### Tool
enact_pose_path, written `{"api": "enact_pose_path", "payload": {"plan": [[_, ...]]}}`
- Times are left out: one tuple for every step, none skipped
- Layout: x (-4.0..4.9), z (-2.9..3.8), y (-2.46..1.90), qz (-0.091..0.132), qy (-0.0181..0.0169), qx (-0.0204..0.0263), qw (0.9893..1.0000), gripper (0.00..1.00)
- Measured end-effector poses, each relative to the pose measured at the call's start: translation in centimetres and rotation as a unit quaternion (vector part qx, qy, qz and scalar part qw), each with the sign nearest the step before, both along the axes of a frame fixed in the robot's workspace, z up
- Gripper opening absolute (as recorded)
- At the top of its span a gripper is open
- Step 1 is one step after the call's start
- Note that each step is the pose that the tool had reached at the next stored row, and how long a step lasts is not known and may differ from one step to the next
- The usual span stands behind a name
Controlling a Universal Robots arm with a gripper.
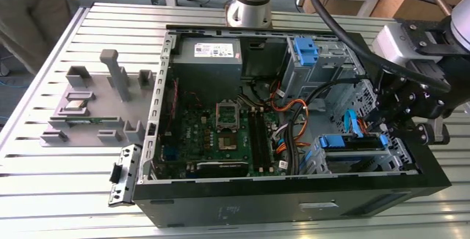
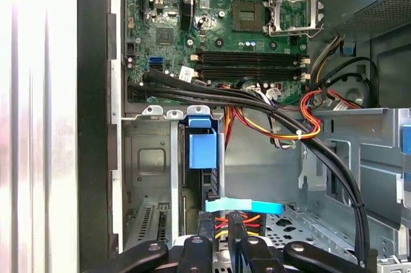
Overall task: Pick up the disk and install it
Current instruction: 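Insert the second disk wire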
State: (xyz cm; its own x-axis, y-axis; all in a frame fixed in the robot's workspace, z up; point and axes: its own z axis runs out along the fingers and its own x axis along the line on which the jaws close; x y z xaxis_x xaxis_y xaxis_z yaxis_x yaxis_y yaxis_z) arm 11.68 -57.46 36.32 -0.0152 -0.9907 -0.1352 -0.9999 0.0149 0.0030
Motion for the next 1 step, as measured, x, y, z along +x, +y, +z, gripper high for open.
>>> {"api": "enact_pose_path", "payload": {"plan": [[0.0, 0.0, 0.0, 0.0, 0.0, 0.0, 1.0, 0.25]]}}
